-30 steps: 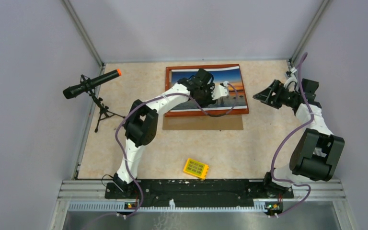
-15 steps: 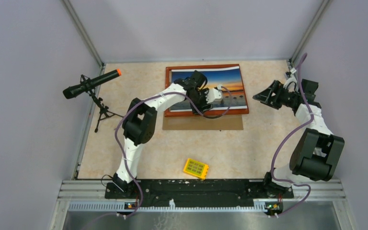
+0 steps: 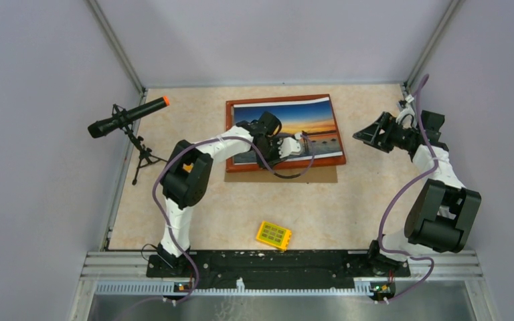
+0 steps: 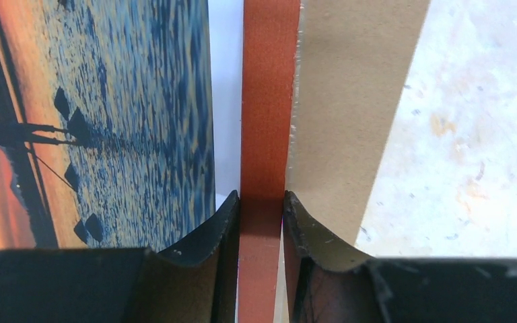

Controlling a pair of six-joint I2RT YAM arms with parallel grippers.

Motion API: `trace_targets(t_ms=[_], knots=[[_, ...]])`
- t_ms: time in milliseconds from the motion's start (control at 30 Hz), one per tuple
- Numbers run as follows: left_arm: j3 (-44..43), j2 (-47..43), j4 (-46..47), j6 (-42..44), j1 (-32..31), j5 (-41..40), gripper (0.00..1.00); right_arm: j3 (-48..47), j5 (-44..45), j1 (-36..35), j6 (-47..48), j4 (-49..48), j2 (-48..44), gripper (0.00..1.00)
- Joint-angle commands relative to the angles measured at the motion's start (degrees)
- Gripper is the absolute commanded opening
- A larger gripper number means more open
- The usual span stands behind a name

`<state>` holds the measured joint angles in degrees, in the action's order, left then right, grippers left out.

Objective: Take the photo out of the frame

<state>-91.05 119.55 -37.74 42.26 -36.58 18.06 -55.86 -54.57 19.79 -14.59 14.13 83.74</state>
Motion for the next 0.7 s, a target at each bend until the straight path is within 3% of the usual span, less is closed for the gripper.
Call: trace_targets(t_ms=[0, 200, 367, 400, 467, 667], knots=[[5.07, -6.74, 0.14, 1.21, 0.14, -0.70, 0.28, 0.18, -1.23, 0.43, 0.70, -1.83, -0.17, 0.75], [11.24, -9.35, 0.47, 4.12, 0.11, -1.65, 0.25, 0.39, -1.42, 0.45, 0.57, -1.96, -0.35, 0.75], [15.53, -11.89, 1.92, 8.09, 0.12, -4.83, 0.32, 0.57, -1.30, 0.49, 0.87, -1.90, -0.58, 0.76], [16.14, -12.51, 1.98, 8.78, 0.15, -5.46, 0.36, 0.58, -1.33, 0.51, 0.92, -1.87, -0.73, 0.76], [16.69, -14.14, 1.80, 9.26, 0.16, -6.03, 0.56, 0.62, -1.21, 0.46, 1.41, -1.67, -1.01, 0.76], [15.97, -23.49, -1.02, 6.22, 0.24, -0.82, 0.98, 0.66, -1.04, 0.45, 3.90, -0.45, -2.95, 0.81]])
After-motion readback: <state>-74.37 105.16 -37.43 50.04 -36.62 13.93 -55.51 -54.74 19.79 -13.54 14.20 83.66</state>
